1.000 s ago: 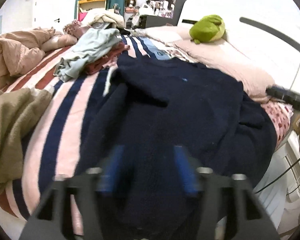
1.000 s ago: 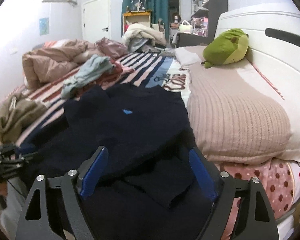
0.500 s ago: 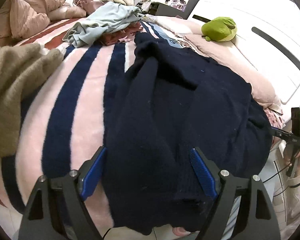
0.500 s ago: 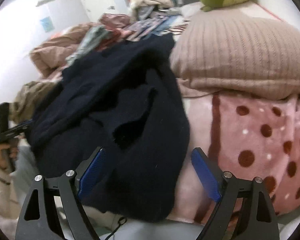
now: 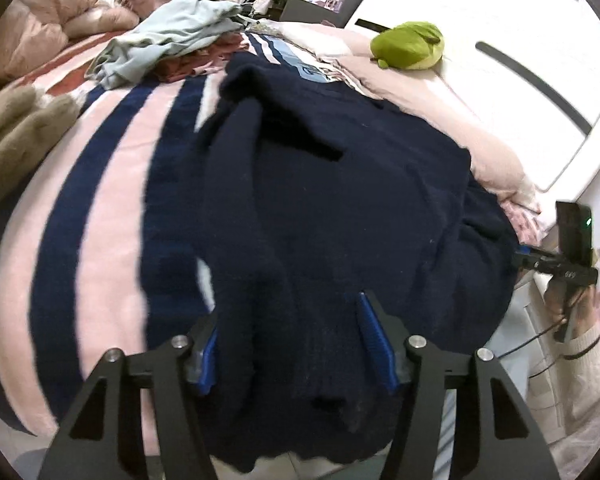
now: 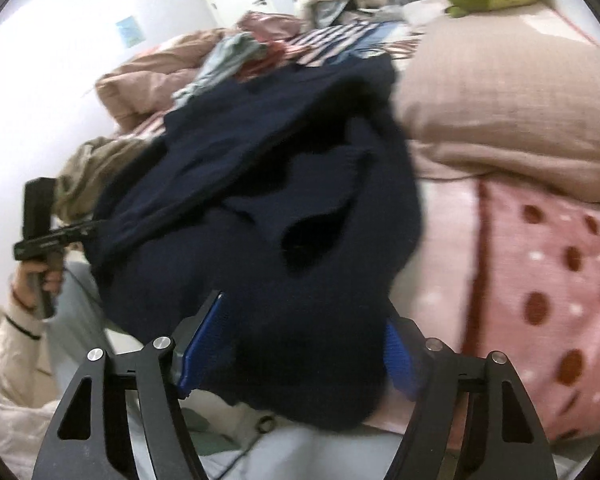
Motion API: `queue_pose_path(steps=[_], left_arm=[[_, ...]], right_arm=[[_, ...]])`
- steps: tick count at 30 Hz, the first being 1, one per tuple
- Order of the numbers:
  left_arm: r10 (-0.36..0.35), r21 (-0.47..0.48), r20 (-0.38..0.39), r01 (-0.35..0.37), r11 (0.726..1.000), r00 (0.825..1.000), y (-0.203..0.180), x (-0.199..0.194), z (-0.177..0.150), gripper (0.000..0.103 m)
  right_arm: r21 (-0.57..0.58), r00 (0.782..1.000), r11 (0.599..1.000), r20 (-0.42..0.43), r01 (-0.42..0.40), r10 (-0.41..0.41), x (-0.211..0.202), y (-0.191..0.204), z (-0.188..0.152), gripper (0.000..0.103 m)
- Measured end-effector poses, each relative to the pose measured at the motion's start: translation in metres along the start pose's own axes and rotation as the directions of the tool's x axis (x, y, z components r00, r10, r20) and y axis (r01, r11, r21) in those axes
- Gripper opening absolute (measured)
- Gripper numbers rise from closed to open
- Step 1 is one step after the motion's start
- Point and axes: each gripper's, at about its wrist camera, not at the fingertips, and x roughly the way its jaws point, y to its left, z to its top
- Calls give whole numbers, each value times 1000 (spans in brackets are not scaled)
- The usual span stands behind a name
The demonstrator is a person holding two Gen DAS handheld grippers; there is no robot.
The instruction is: Fold small clothes
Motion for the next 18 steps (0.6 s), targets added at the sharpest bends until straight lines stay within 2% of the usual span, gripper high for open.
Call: queue_pose_path(steps=[1,2,3,4,6,7,9,13,18], left_arm=[[28,24,0,-28,999,1000,-7,4,1,56],[42,34,4,-43,999,999,-12,6,3,53],[39,23,6,-40,999,999,-14,7,5,37],[17,3,10,-17,1000,1000,-15,6,7,22],[38,20,20,-38,999,999,-20,2,9,19],[66,53,29,-68,996,997,-26,-2,9,18],[76,75,56,-80,994,996,-32,-11,8,17],[16,45,116,-22,999,993,-32,-38,10,17],[-28,32,168,23,999,985,-36,-66,6,17]], right_arm=[[4,1000,1000,6,6,-6,6,3,1,68],[-6,1000,1000,15,21,-21,11,8,3,55],[-23,999,999,26,48,-47,15,14,5,26],[-19,998,998,29,62,-61,20,17,8,15],[11,998,1000,51,20,-21,21,19,10,12],[19,998,1000,67,-11,10,18,21,10,12],[38,989,995,119,-95,90,6,26,12,10],[29,972,987,181,-159,151,-20,39,13,9],[19,955,976,210,-217,208,-33,53,8,9]])
